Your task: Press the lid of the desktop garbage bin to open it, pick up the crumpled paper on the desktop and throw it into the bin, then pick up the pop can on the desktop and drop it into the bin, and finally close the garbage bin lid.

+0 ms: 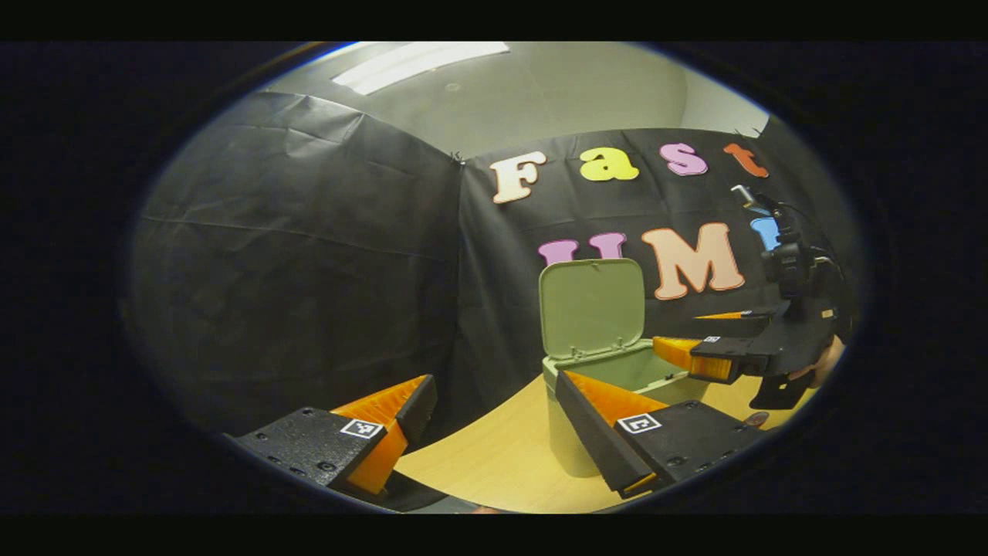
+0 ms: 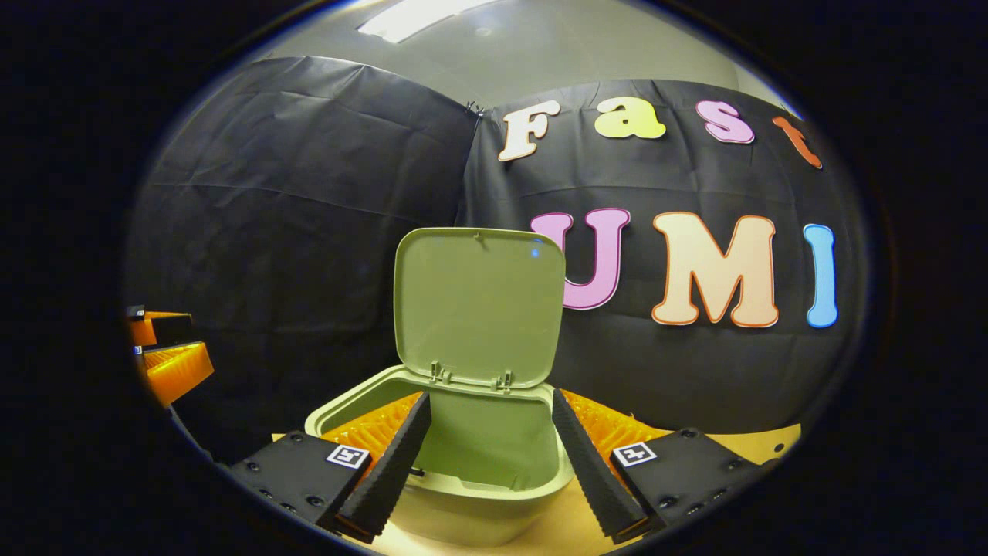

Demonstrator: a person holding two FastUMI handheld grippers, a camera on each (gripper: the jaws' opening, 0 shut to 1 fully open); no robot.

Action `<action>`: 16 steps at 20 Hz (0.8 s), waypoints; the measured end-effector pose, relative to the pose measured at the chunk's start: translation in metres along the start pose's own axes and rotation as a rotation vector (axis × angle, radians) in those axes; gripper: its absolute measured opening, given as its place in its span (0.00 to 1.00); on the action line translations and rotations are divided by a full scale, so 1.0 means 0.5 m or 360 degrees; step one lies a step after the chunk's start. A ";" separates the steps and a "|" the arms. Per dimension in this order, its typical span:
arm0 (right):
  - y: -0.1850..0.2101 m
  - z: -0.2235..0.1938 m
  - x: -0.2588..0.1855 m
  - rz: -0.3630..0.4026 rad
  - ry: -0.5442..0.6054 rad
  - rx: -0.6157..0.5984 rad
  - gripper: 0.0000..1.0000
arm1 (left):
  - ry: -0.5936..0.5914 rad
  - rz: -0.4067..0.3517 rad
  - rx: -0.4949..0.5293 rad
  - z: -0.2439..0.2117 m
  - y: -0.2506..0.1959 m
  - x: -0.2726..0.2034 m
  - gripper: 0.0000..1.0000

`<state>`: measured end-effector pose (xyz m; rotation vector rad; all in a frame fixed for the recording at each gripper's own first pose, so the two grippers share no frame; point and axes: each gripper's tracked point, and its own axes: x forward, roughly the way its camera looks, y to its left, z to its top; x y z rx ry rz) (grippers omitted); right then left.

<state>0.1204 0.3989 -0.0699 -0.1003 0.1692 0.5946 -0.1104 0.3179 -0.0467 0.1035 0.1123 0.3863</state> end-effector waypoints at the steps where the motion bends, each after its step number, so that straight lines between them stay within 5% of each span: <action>1: -0.015 0.002 -0.012 -0.0018 -0.0006 -0.0003 0.98 | -0.0010 -0.0026 -0.0004 0.003 -0.018 0.005 0.94; 16: -0.398 0.017 -0.294 -0.0566 -0.0103 0.0075 1.00 | -0.0119 -0.0605 -0.0098 0.063 -0.397 0.060 1.00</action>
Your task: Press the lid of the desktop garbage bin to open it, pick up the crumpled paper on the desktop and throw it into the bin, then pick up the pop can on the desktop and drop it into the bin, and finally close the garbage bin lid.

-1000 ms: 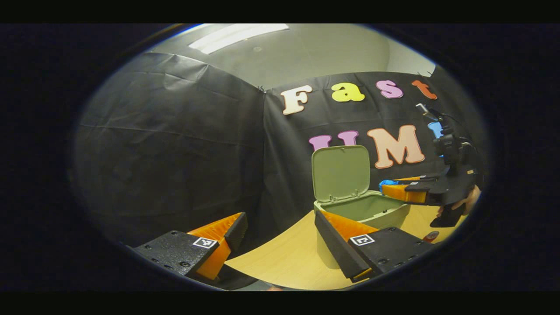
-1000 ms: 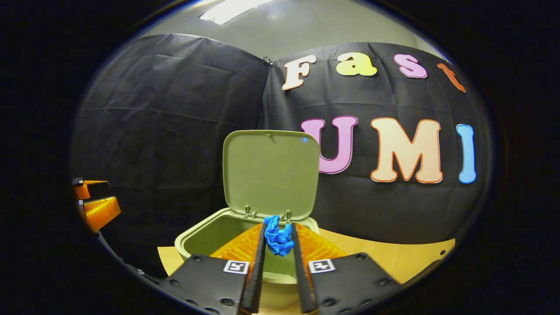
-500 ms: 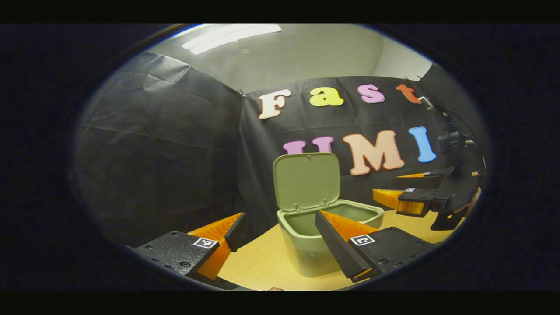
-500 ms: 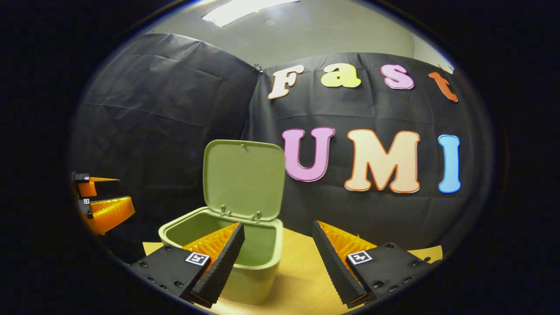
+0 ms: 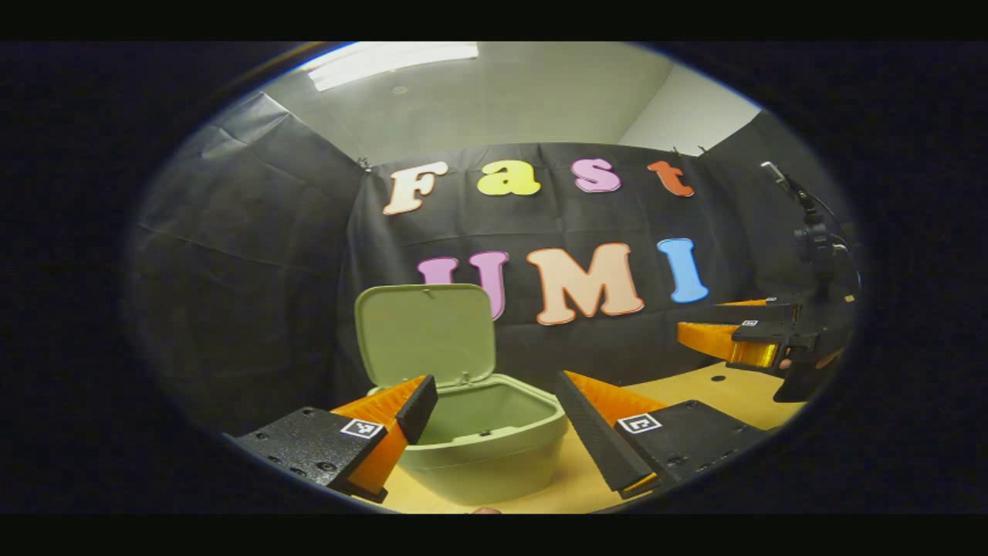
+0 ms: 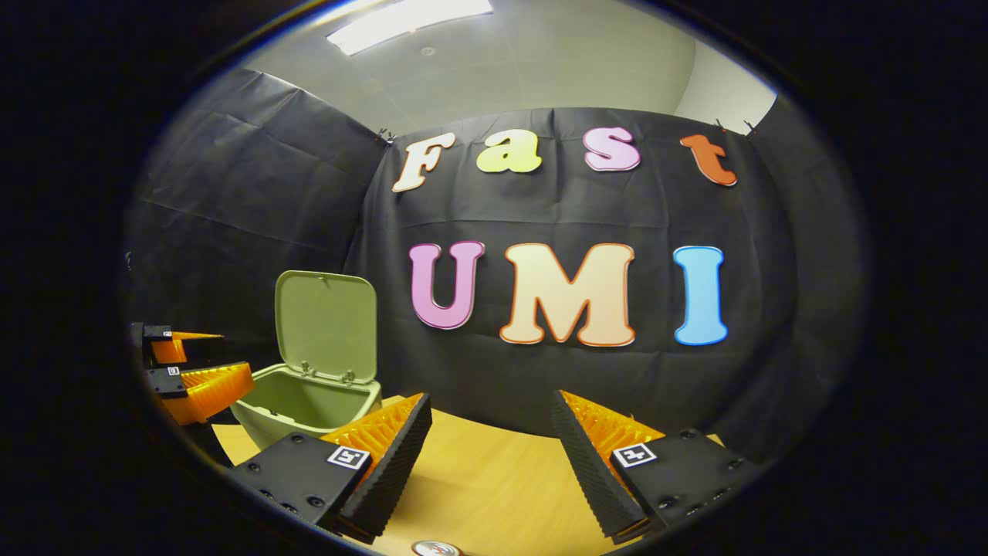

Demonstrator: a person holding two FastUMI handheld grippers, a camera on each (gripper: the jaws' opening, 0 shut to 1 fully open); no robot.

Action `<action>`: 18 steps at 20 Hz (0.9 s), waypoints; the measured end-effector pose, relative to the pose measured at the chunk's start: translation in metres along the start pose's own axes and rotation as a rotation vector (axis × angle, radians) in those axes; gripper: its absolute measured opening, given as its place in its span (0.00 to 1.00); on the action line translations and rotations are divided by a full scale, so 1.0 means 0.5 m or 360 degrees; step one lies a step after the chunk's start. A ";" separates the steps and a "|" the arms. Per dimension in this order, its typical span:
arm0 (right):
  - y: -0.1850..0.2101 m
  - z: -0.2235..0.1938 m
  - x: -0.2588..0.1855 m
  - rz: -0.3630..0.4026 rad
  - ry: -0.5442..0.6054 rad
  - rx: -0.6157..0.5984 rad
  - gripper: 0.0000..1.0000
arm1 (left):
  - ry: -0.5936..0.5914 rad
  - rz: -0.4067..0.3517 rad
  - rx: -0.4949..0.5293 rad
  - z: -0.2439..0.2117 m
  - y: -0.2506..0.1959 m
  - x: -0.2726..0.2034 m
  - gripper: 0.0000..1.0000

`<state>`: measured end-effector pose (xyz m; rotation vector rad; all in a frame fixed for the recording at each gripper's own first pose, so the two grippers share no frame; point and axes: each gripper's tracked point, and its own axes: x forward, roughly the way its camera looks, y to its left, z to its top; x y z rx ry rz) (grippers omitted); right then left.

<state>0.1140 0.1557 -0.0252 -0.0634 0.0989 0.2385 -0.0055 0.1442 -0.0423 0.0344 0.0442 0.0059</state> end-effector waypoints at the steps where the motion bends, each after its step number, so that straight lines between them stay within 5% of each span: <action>1: -0.028 -0.004 -0.017 -0.0031 0.0002 -0.0007 0.98 | 0.0005 -0.0047 -0.0020 -0.006 -0.028 0.005 0.94; 6: -0.177 -0.044 -0.106 -0.0220 0.0073 -0.0025 0.98 | 0.0059 -0.0209 -0.0086 -0.042 -0.158 0.034 0.99; 11: -0.297 -0.081 -0.183 -0.0366 0.0118 0.0037 0.98 | 0.0189 -0.0338 -0.0122 -0.116 -0.277 0.035 0.94; 18: -0.382 -0.155 -0.267 -0.0468 0.0255 0.0058 0.98 | 0.0434 -0.0391 -0.0103 -0.270 -0.368 0.005 0.95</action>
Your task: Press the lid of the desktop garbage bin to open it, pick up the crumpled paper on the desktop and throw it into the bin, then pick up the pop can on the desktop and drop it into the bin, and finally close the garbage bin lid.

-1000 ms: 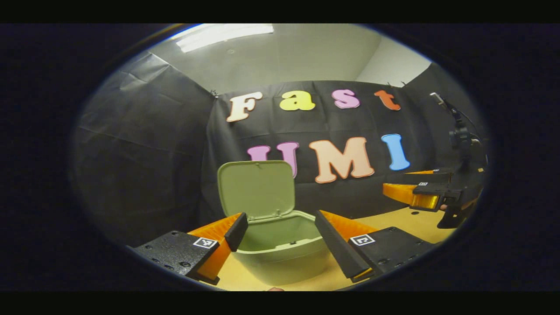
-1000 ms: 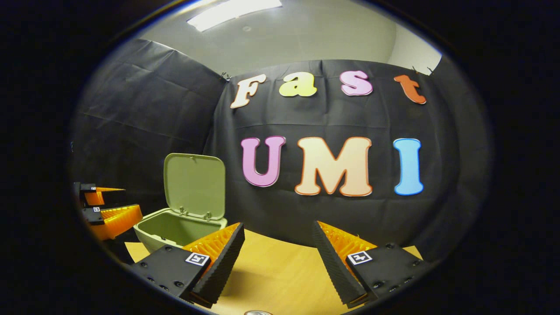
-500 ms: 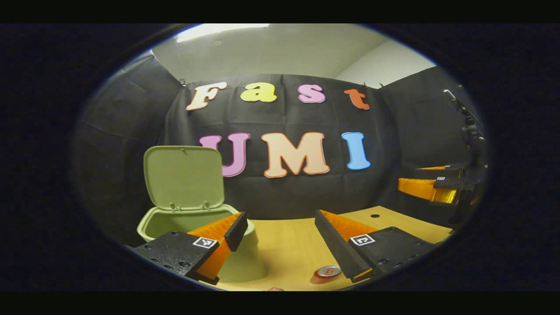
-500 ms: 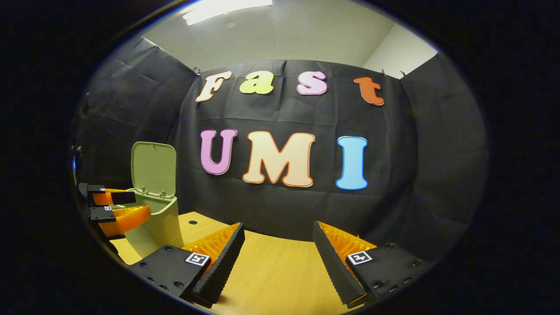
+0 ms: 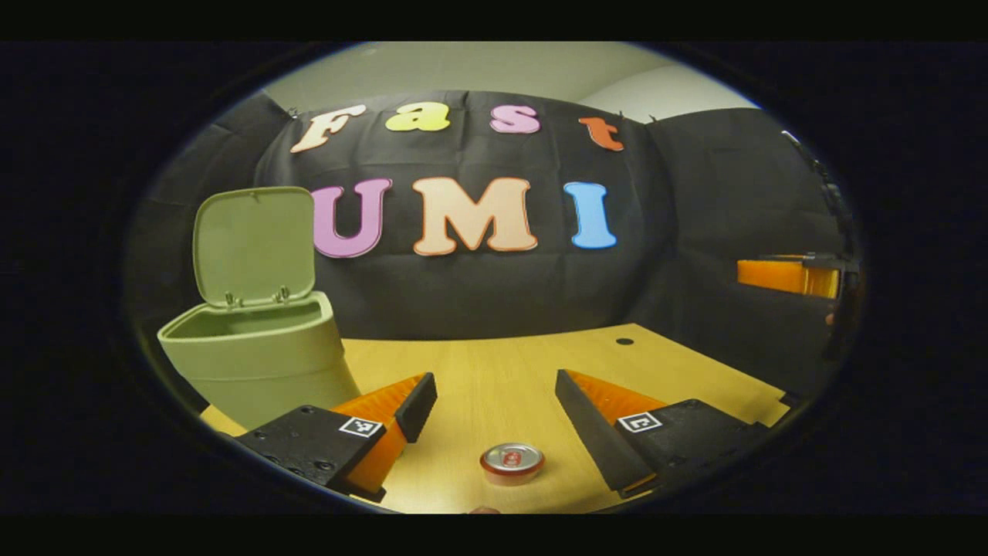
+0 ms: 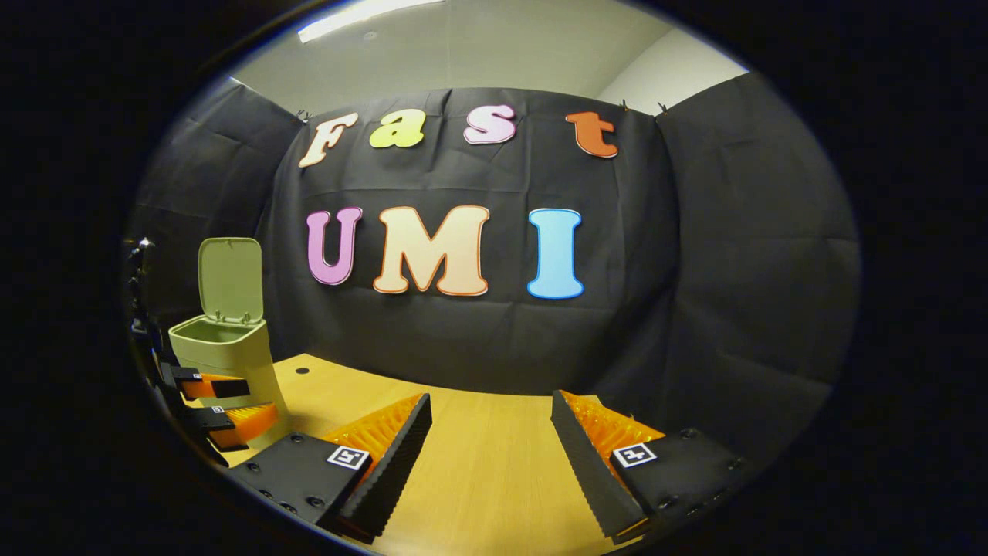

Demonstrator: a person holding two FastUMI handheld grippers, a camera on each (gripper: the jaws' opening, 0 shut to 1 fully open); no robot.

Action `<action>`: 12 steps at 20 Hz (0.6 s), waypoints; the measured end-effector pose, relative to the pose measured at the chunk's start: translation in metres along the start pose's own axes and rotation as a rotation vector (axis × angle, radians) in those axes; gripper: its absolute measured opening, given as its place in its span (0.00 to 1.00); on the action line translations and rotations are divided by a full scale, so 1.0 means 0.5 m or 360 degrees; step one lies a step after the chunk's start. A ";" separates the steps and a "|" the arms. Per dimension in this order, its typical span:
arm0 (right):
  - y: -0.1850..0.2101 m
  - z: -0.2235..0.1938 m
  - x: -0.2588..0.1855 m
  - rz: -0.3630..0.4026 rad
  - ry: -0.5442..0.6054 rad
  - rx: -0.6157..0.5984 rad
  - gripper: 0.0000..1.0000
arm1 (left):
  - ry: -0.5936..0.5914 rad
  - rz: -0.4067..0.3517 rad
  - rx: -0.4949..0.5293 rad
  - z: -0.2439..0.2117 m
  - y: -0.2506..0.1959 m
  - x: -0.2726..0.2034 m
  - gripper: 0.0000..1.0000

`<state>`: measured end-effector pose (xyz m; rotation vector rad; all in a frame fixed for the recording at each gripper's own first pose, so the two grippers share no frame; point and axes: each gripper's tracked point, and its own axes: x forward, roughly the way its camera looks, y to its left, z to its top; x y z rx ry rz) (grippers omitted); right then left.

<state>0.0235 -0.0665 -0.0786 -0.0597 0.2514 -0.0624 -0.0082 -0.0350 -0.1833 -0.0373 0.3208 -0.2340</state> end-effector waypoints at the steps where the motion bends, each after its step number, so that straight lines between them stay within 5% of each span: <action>1: -0.011 -0.010 -0.002 -0.0010 0.0017 -0.0011 0.98 | 0.0037 0.0011 0.0002 -0.027 -0.004 0.003 0.95; 7: -0.051 -0.043 -0.012 -0.0049 0.0087 -0.0031 0.98 | 0.0290 0.0048 -0.0007 -0.193 -0.022 0.013 1.00; 12: -0.063 -0.068 -0.019 -0.0077 0.0140 -0.0022 0.98 | 0.0446 0.0057 -0.0053 -0.283 -0.026 0.024 0.95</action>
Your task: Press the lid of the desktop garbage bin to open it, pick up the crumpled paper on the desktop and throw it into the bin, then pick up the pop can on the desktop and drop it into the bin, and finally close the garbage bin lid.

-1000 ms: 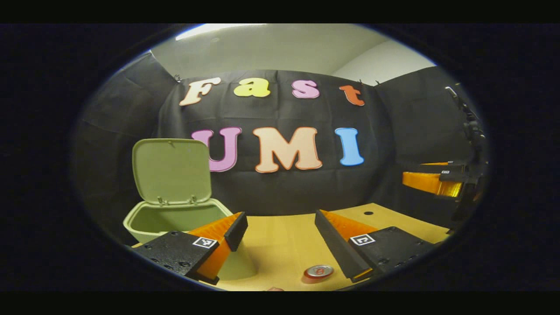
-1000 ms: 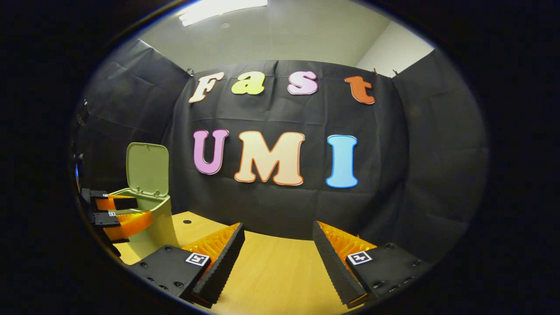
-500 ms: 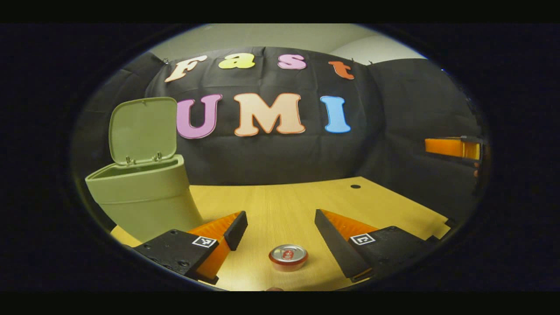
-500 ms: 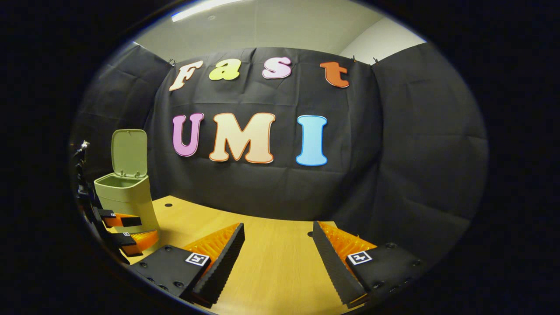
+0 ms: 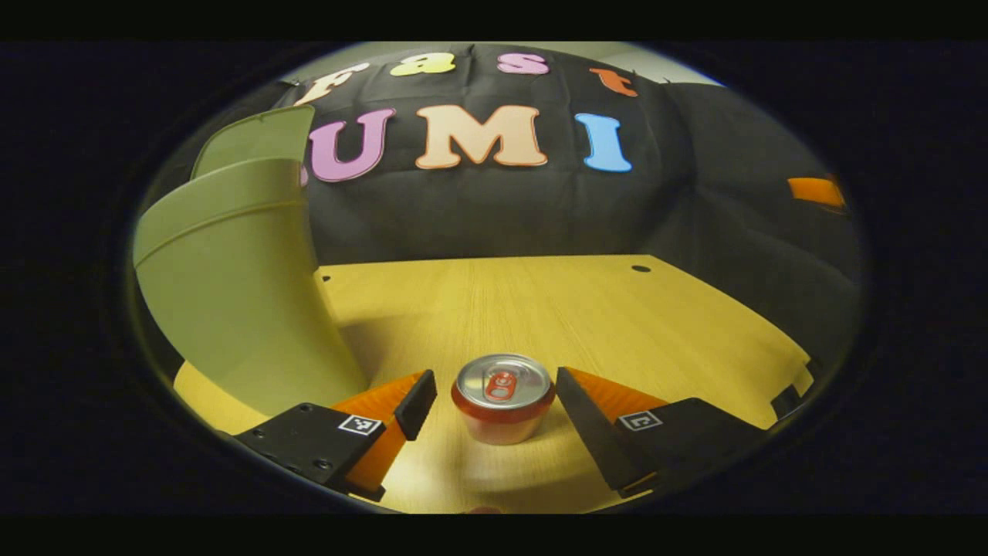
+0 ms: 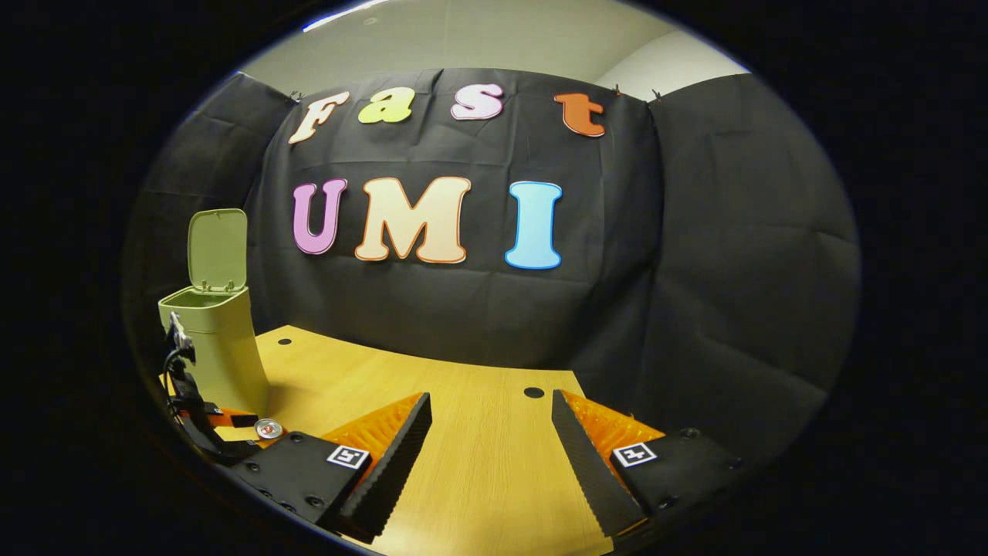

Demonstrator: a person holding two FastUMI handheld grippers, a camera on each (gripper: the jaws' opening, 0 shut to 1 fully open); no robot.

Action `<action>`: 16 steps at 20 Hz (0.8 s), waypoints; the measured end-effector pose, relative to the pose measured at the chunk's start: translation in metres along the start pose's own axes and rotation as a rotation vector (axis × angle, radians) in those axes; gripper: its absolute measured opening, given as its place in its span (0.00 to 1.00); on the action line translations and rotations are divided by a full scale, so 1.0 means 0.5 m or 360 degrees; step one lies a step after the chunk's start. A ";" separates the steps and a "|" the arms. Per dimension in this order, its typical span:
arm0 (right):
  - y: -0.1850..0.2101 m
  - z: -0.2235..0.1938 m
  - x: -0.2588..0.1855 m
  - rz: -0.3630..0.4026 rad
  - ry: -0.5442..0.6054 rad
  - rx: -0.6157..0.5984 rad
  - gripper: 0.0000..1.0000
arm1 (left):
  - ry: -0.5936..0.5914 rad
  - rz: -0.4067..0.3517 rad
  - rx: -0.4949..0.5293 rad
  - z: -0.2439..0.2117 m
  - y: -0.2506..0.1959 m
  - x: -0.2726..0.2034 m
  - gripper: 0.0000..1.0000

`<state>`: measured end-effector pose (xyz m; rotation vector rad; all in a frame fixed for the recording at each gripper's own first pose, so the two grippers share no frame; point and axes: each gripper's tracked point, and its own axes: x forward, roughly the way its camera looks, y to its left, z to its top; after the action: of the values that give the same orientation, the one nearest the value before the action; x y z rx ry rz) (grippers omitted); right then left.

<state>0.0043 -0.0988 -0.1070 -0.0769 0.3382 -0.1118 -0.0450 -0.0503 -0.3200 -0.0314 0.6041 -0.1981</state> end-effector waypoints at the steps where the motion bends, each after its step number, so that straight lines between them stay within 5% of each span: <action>1: -0.006 -0.009 -0.009 -0.0007 0.0006 -0.0008 0.98 | 0.0020 -0.0003 0.0006 -0.014 -0.003 0.004 0.95; 8: 0.009 -0.023 -0.019 -0.0018 0.0036 -0.0050 1.00 | 0.0164 -0.0030 0.0057 -0.089 -0.004 0.031 0.95; 9: 0.014 -0.024 -0.021 -0.0014 0.0032 -0.0057 1.00 | 0.0182 -0.0011 0.0062 -0.087 -0.004 0.031 0.93; 10: 0.018 -0.022 -0.022 -0.0010 0.0026 -0.0064 0.98 | 0.0203 -0.0026 0.0061 -0.087 -0.005 0.030 0.76; 16: 0.068 -0.030 -0.014 0.0059 0.0011 -0.0049 1.00 | -0.0012 -0.0043 0.0084 0.060 0.013 -0.011 0.75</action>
<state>-0.0041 -0.0649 -0.1222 -0.1008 0.3481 -0.0700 -0.0312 -0.0435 -0.2927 0.0105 0.5908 -0.2402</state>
